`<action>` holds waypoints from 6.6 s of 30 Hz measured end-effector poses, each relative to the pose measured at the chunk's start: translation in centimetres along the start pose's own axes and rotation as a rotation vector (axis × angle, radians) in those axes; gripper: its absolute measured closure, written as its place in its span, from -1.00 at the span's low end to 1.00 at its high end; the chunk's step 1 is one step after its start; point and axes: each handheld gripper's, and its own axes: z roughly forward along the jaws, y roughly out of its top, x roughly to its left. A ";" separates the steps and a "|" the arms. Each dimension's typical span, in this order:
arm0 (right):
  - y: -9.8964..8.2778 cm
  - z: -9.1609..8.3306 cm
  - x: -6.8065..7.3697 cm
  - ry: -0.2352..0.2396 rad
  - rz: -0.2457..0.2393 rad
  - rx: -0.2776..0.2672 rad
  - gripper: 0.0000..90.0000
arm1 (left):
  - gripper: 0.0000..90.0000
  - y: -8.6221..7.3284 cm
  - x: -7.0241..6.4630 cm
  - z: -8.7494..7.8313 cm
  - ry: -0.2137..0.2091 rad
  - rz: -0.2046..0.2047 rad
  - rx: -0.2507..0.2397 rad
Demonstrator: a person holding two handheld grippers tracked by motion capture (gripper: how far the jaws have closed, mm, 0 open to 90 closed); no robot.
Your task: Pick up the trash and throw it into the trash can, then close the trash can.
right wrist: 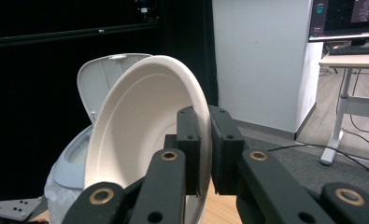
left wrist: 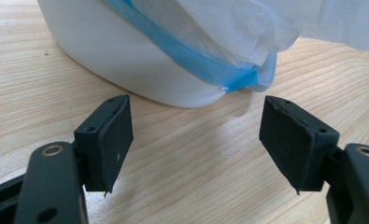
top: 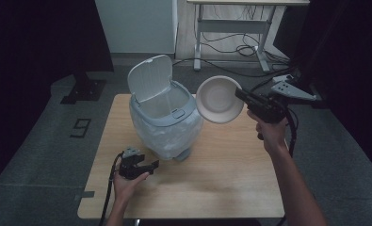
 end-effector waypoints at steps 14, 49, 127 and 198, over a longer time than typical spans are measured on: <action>0.9 2.2 1.3 0.025 -0.015 0.008 0.85 | -0.43 0.0 0.2 -0.1 -0.004 -0.004 0.000; 1.6 7.7 3.3 0.074 -0.007 0.034 0.85 | -0.43 -0.2 0.7 -0.1 -0.013 -0.018 0.008; 0.1 16.4 4.7 0.097 -0.051 0.156 -0.12 | -0.43 -0.5 1.5 0.1 -0.034 -0.031 0.016; -21.3 -4.7 -3.7 -0.164 0.137 0.354 -0.22 | -0.50 5.9 0.2 -9.2 -0.045 0.050 -0.262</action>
